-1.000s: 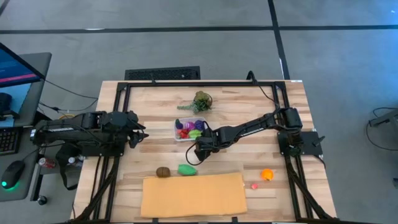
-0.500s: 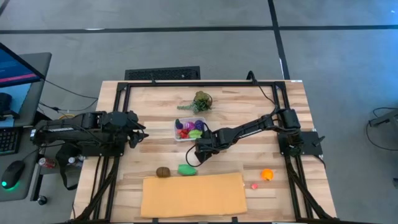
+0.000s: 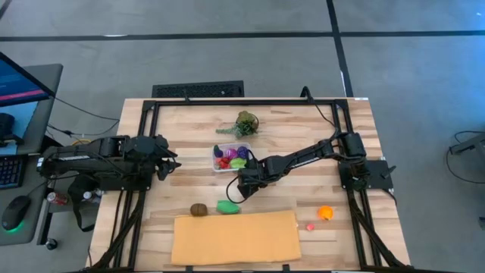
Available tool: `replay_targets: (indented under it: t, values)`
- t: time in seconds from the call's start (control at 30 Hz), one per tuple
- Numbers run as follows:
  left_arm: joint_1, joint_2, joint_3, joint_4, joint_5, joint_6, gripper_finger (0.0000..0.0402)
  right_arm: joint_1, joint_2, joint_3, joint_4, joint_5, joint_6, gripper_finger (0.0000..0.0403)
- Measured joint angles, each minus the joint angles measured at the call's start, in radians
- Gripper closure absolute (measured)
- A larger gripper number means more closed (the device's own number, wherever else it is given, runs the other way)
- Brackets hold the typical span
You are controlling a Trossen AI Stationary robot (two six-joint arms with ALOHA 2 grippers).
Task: Pick and placing Produce into tupperware
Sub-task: Put the red strawberry into the transparent bin
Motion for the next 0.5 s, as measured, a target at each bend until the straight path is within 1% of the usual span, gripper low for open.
replay_targets:
  t: [0.37, 0.5]
  values:
    - [0.000, 0.000, 0.000, 0.000, -0.006, 0.000, 0.0170, 0.000, 0.000, -0.001, -0.003, 0.008, 0.000, 0.0278]
    - [0.000, 0.000, 0.000, 0.000, -0.006, 0.000, 0.0170, 0.000, 0.000, -0.001, -0.003, 0.011, 0.000, 0.0283]
